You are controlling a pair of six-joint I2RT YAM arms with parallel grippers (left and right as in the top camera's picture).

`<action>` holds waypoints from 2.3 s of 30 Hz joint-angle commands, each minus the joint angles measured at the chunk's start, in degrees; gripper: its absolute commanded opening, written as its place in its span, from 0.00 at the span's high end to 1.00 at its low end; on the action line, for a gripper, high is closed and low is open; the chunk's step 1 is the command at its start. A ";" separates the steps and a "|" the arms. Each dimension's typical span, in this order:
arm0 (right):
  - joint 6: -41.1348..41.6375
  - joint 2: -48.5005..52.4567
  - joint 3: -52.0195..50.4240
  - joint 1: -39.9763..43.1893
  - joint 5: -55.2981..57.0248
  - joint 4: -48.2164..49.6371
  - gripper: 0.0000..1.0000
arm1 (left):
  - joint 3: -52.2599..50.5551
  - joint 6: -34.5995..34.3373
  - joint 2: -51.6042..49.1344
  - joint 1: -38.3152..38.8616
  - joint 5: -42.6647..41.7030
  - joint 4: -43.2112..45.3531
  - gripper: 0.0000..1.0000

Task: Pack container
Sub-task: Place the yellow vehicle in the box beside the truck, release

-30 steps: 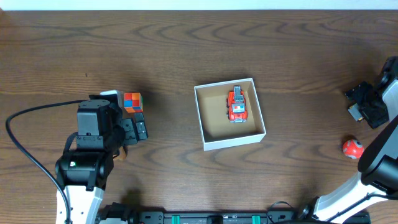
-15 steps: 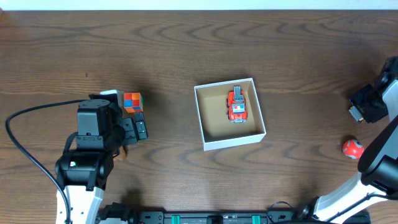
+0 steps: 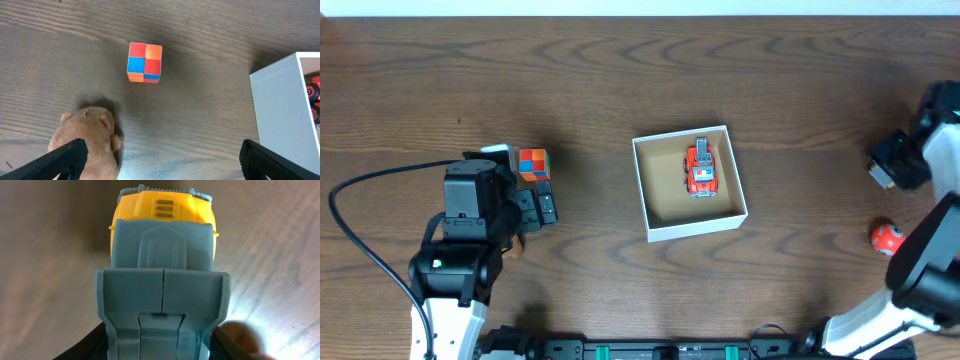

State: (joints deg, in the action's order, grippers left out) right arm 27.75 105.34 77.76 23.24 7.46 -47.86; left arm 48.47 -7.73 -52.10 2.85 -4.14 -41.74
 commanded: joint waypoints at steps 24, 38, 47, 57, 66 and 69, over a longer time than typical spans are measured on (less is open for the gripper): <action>-2.29 -20.63 0.44 -61.81 -0.02 -3.50 0.99 | 1.27 -0.55 -0.07 0.07 -0.17 0.17 0.02; 3.13 -5.73 0.44 -63.56 -0.26 -4.61 0.99 | 1.27 -0.52 -0.07 0.09 -0.17 -0.02 0.02; 3.02 1.75 0.44 -58.75 -0.44 -1.09 0.99 | 1.27 -0.52 -0.07 0.07 -0.17 -0.20 0.02; 0.44 3.02 0.44 -57.24 -0.87 1.60 0.80 | 1.27 -0.52 -0.07 0.07 -0.17 -0.28 0.02; 0.44 2.99 0.46 -57.64 -0.87 1.62 0.39 | 1.27 -0.52 -0.07 0.07 -0.17 -0.28 0.02; 0.44 2.97 0.70 -57.86 -0.81 1.64 0.38 | 1.27 -0.52 -0.07 0.07 -0.17 -0.28 0.02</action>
State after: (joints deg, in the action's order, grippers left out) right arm 28.38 108.12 77.89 -34.59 5.98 -46.39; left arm 48.47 -7.73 -52.10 2.85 -4.14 -41.95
